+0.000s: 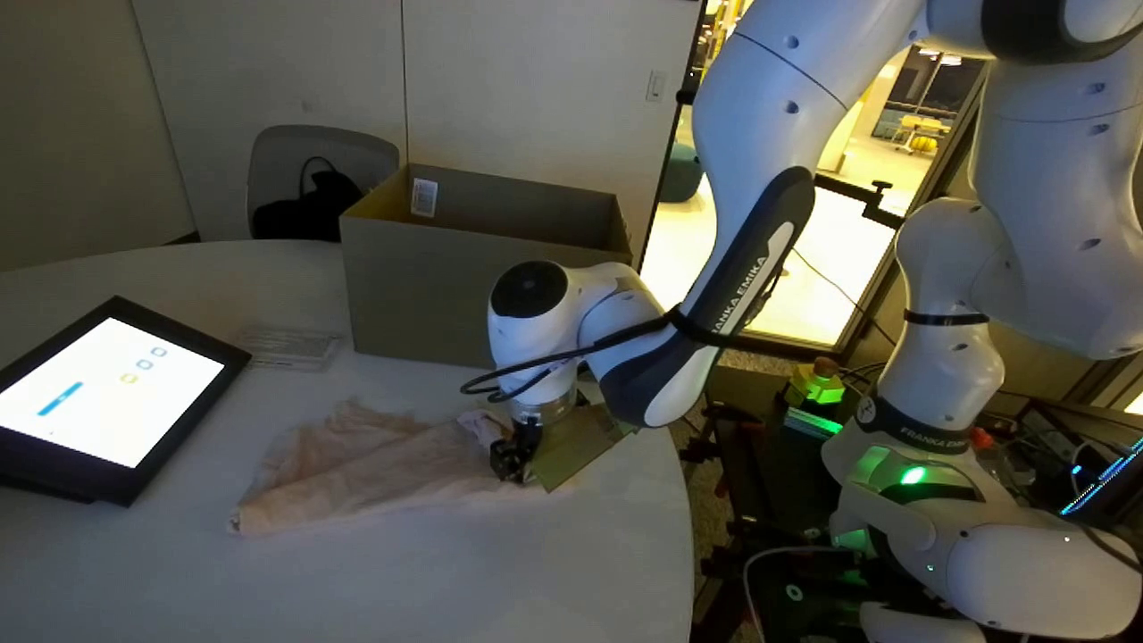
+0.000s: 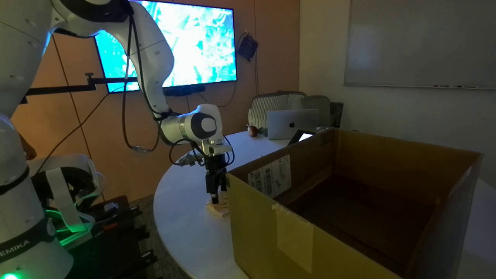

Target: Put the marker on the cloth and wrap it up, the put the cloth in the box

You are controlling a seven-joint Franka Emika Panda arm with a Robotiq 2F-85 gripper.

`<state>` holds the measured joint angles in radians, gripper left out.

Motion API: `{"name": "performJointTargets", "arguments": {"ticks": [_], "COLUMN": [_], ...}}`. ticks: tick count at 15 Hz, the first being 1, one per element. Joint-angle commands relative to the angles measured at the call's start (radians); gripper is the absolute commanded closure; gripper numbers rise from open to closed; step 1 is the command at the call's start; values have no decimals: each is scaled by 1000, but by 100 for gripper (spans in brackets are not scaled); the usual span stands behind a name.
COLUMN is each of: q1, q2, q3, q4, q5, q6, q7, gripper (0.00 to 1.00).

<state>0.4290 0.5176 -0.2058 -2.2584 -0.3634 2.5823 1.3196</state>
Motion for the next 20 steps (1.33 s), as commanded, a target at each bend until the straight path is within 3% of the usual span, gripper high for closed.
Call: {"name": "performJointTargets", "arguments": {"ticks": [1,10,11,12,18,20], "q1": [-85,-248,-258,-265,-239,-222], "q2": [-11,48,50,47,16,0], "q3": [56,143,151,157,142,130], "q4": [-59,-138,-142,-146,-156,-160], "q5": [47,284,312,335,405,404], "q6": [79,319,326,330,346,358], "q7": [-27,-224,-252,-279,-376,-390], "gripper": [0,0,24,26,75,83]}}
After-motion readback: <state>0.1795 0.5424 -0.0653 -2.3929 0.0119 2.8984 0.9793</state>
